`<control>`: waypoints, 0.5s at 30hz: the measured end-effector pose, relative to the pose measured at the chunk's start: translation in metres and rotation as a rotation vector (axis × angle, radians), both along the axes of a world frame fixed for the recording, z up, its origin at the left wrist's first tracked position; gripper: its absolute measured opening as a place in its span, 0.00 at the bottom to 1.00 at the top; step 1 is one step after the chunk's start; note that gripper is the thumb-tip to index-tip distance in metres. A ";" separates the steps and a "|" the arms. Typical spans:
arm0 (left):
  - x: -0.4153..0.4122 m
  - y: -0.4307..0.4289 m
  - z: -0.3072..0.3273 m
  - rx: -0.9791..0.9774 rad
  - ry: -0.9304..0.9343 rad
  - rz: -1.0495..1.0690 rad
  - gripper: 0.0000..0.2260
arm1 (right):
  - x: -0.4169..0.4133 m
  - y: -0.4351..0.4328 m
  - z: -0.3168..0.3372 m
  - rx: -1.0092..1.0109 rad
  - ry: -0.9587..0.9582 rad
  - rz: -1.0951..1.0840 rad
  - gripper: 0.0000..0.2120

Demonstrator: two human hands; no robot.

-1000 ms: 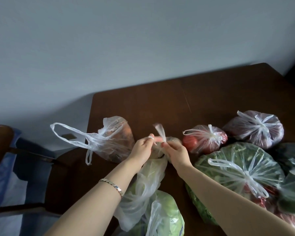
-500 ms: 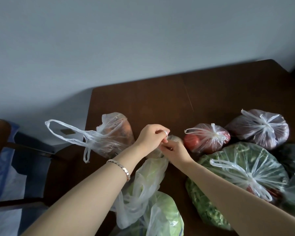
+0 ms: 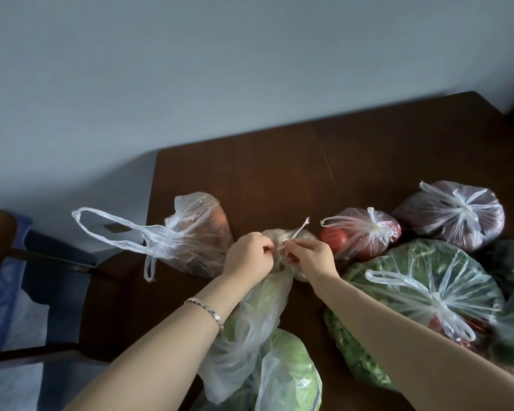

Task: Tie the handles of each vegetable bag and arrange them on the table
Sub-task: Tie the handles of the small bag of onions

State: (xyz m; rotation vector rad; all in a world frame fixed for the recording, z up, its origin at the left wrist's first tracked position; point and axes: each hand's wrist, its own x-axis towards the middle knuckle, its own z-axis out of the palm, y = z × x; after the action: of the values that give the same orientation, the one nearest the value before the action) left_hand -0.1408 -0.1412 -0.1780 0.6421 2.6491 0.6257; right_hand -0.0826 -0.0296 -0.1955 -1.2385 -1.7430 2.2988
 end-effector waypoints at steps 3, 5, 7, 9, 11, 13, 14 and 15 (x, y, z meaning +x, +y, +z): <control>-0.001 0.003 0.003 -0.079 -0.015 0.001 0.12 | 0.001 -0.003 0.001 0.072 0.012 0.001 0.08; -0.003 0.007 0.005 -0.074 -0.047 -0.056 0.11 | 0.001 -0.003 0.001 0.139 0.023 0.031 0.07; -0.004 0.008 0.006 -0.028 -0.096 -0.112 0.10 | 0.002 -0.001 0.002 0.153 0.032 0.042 0.06; -0.005 0.007 0.005 0.042 -0.157 -0.117 0.08 | 0.002 0.001 0.002 0.140 0.043 0.047 0.06; -0.006 0.006 0.004 0.078 -0.206 -0.084 0.08 | 0.004 0.000 0.002 0.118 0.045 0.049 0.06; -0.007 0.007 0.004 0.070 -0.229 -0.075 0.08 | 0.005 -0.001 -0.001 0.104 0.020 0.034 0.04; -0.007 0.008 0.004 0.065 -0.234 -0.074 0.08 | 0.005 -0.001 -0.002 0.107 0.000 0.032 0.04; -0.007 0.010 0.004 0.061 -0.240 -0.069 0.08 | 0.003 0.000 -0.003 0.115 -0.023 0.038 0.04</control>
State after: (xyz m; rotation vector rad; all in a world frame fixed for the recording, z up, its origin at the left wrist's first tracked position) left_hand -0.1475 -0.1316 -0.1741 0.6299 2.3840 0.7177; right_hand -0.0792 -0.0293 -0.1986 -1.2276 -1.8916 2.1770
